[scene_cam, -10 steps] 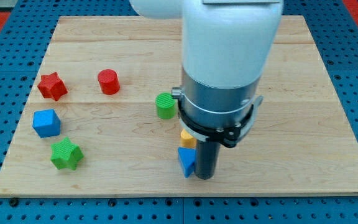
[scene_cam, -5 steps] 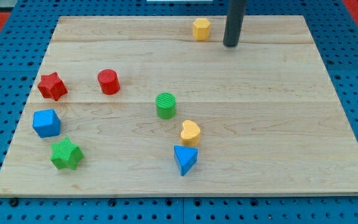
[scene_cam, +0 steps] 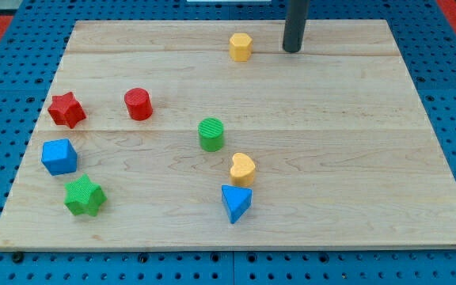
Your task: Move the yellow hexagon to the top left of the green circle
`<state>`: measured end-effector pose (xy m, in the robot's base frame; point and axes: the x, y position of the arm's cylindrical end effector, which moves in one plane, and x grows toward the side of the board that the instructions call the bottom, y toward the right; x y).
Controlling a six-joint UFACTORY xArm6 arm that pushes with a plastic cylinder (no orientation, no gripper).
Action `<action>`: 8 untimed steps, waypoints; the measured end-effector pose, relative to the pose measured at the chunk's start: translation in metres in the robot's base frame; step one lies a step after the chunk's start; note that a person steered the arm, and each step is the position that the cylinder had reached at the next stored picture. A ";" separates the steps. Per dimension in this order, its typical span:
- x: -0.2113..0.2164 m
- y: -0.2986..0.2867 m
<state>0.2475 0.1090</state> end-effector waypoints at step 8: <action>0.085 -0.213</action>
<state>0.3328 -0.1038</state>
